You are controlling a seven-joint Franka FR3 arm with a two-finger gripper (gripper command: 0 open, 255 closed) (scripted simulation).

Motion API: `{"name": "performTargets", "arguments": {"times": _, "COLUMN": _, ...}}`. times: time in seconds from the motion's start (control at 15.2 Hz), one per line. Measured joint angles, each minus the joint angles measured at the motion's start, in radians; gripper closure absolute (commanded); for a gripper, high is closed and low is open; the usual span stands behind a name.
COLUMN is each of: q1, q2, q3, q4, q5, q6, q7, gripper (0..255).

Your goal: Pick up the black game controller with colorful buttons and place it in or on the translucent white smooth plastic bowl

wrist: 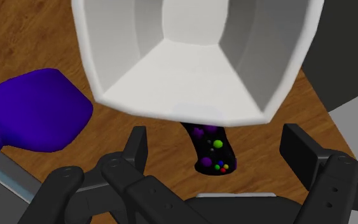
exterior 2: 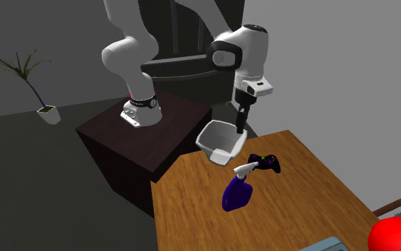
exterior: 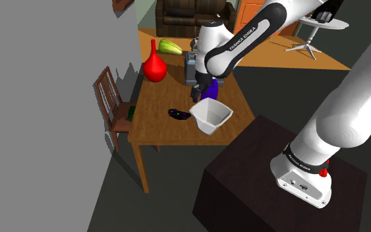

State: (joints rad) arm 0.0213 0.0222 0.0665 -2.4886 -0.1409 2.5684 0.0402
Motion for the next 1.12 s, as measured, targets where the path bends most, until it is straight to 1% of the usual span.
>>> {"name": "performTargets", "arguments": {"times": 0.26, "q1": 0.010, "q2": 0.173, "q3": -0.005, "q4": 0.088, "q5": -0.051, "q6": 0.104, "q7": 0.056, "gripper": 0}}
{"name": "performTargets", "arguments": {"times": 0.53, "q1": 0.042, "q2": 0.341, "q3": -0.023, "q4": 0.197, "q5": -0.097, "q6": 0.181, "q7": 0.116, "gripper": 0}}
{"name": "performTargets", "arguments": {"times": 0.73, "q1": 0.057, "q2": 0.460, "q3": -0.041, "q4": 0.286, "q5": -0.117, "q6": 0.228, "q7": 0.135, "gripper": 0}}
{"name": "performTargets", "arguments": {"times": 0.92, "q1": 0.086, "q2": 0.565, "q3": -0.056, "q4": 0.377, "q5": -0.128, "q6": 0.256, "q7": 0.164, "gripper": 0}}
{"name": "performTargets", "arguments": {"times": 1.12, "q1": 0.081, "q2": 0.631, "q3": -0.061, "q4": 0.429, "q5": -0.130, "q6": 0.275, "q7": 0.158, "gripper": 0}}
